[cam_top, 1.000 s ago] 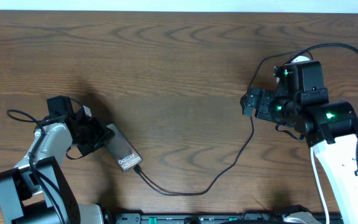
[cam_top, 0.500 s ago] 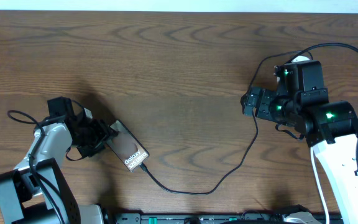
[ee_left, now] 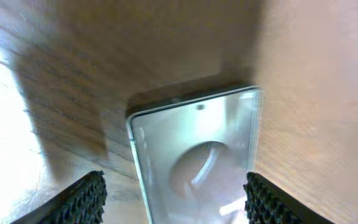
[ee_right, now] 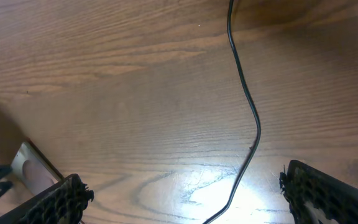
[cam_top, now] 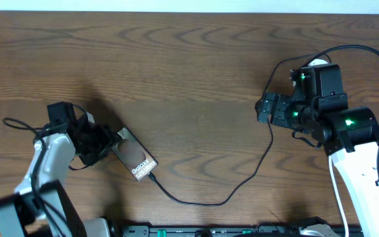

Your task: Plug charger to phone and switch on socket

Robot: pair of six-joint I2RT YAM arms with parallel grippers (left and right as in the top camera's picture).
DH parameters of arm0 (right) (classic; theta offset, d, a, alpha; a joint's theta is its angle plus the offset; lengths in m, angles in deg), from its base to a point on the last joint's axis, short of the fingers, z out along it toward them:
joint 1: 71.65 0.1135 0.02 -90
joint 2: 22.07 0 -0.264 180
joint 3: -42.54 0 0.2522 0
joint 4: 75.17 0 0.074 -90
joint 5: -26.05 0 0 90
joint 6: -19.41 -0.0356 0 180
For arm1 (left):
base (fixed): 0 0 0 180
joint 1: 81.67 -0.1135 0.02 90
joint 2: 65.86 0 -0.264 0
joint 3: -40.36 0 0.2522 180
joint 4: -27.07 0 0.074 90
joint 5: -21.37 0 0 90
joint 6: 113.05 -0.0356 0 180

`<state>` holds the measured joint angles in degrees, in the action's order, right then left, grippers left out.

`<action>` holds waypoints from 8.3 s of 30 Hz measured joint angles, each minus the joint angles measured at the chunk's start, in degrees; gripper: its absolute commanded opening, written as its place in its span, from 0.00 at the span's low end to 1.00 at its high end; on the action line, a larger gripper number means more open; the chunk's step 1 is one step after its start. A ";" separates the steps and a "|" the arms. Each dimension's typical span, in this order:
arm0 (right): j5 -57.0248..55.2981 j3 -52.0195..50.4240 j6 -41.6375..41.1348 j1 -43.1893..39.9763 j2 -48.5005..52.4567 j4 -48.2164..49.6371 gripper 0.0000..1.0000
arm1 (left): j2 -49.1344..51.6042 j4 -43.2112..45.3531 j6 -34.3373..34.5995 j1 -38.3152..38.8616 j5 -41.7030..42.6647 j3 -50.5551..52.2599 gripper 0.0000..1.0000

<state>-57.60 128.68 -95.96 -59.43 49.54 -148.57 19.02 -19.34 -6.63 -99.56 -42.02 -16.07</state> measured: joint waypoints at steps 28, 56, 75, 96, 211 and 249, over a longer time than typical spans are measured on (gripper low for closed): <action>-5.53 -0.02 3.80 -7.17 0.13 0.11 0.99 | -47.28 -7.45 -2.67 0.00 6.54 -6.14 0.96; 21.79 26.25 40.46 -40.92 38.32 2.36 0.99 | -25.88 -11.74 3.32 5.33 -6.27 -27.54 0.97; 28.87 26.29 45.42 -39.28 52.74 4.07 0.99 | -25.94 -12.92 3.50 6.75 -6.43 -27.54 0.97; 18.05 26.29 43.43 -35.50 52.74 7.67 0.95 | -25.94 -13.86 3.48 6.75 -6.43 -27.54 0.97; 11.37 26.95 31.80 -31.87 55.25 11.34 0.78 | -25.94 -19.67 2.60 6.75 -7.52 -27.54 0.97; 15.50 26.01 25.16 -29.16 42.56 -0.28 0.99 | -25.97 -19.91 2.60 6.75 -7.52 -27.54 0.97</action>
<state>-42.10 154.69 -70.80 -88.58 92.10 -148.86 -6.94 -39.25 -4.03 -92.80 -49.54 -43.61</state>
